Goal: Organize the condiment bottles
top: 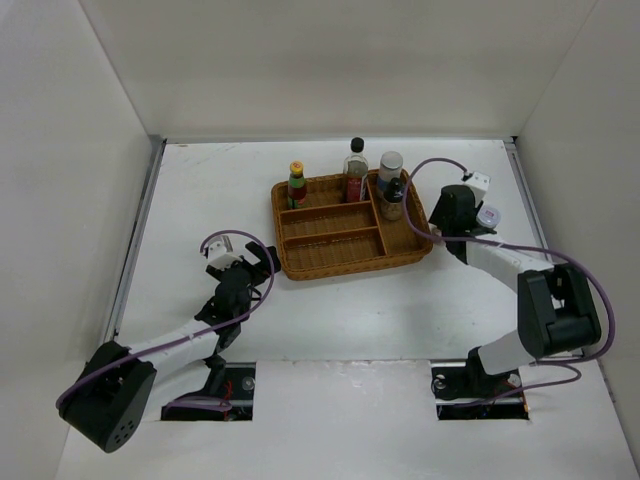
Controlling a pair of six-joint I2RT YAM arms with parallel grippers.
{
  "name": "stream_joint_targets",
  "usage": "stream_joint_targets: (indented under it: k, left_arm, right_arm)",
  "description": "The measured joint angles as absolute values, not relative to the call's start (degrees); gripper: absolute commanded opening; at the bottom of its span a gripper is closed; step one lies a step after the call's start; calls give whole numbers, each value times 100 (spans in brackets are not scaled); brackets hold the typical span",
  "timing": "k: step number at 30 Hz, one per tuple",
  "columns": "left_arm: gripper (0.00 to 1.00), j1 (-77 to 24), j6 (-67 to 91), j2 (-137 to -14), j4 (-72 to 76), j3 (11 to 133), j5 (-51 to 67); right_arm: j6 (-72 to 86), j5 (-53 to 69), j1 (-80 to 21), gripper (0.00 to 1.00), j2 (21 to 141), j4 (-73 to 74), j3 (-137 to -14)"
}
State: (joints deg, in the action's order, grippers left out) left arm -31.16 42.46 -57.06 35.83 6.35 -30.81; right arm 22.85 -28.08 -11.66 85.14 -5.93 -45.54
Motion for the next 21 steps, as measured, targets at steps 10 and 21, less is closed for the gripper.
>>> stream_joint_targets:
  k: [10,21]
  left_arm:
    - [100,-3116,4246,-5745,3581,637,-3076]
    - [100,-3116,4246,-5749,3586,637,-3079]
  right_arm:
    - [2145,-3218,-1503,48,7760,-558,-4563]
    - [2130,-3186,-2681,48,7677,-775,-4928]
